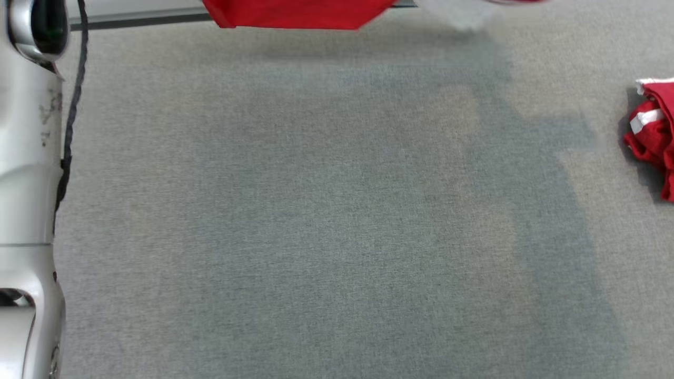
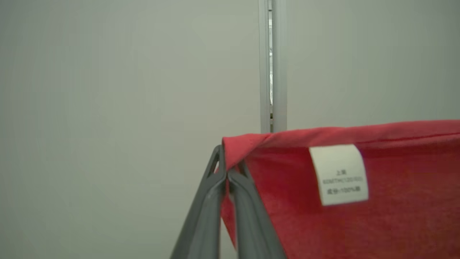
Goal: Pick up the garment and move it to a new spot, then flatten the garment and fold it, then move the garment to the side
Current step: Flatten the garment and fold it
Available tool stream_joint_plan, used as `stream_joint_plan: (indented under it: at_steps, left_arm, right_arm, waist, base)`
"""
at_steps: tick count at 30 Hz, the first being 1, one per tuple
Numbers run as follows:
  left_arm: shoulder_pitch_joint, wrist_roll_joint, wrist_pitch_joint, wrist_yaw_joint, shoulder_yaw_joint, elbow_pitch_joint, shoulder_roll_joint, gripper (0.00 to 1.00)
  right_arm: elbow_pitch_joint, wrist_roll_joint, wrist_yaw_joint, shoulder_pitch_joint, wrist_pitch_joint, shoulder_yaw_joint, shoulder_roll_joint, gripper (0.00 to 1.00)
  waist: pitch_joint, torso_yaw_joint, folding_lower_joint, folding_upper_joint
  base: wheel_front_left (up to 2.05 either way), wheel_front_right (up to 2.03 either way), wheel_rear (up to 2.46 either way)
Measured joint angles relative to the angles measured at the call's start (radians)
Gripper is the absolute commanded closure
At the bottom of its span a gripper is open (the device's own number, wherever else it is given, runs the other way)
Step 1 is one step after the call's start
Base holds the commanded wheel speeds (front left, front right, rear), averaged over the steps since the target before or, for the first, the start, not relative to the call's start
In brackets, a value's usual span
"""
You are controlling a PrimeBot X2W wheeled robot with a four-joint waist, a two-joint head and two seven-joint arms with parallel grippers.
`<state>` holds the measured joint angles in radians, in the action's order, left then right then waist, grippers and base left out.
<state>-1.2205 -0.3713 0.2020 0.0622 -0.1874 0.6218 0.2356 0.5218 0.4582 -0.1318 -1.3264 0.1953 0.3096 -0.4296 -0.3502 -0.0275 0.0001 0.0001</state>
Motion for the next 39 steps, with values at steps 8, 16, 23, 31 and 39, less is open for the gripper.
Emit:
stream_joint_plan:
  at_steps: [8, 16, 23, 31, 39]
  left_arm:
    - [0.032, -0.039, 0.043, 0.022, 0.011, 0.327, -0.038, 1.0]
    - [0.162, -0.127, 0.058, 0.047, 0.064, 0.523, -0.113, 1.0]
    - [0.278, -0.151, 0.06, 0.059, 0.13, 0.466, -0.12, 1.0]
    - [0.552, -0.094, 0.06, 0.063, 0.157, 0.305, -0.129, 1.0]
    - [0.904, -0.048, 0.06, 0.066, 0.135, 0.097, -0.131, 1.0]
  right_arm:
    - [0.253, 0.095, 0.0, 0.039, 0.042, 0.16, 0.128, 1.0]
    - [0.324, 0.184, 0.0, 0.255, 0.063, 0.244, 0.187, 1.0]
    - [0.184, 0.182, 0.001, 0.482, 0.065, 0.137, 0.191, 1.0]
    - [-0.082, 0.08, 0.001, 0.828, 0.066, 0.021, 0.192, 1.0]
    - [-0.345, 0.009, 0.001, 1.251, 0.066, -0.082, 0.182, 1.0]
  waist:
    - [-0.05, -0.033, 0.0, 0.0]
    - [-0.094, -0.038, -0.0001, 0.0]
    - [-0.098, -0.03, 0.0, 0.0]
    - [-0.007, -0.029, 0.0, 0.0]
    - [0.131, -0.017, 0.0, 0.0]
  base:
    - [0.0, 0.0, 0.0]
    - [0.0, 0.0, 0.0]
    - [0.0, 0.0, 0.0]
    - [0.0, 0.0, 0.0]
    - [0.0, 0.0, 0.0]
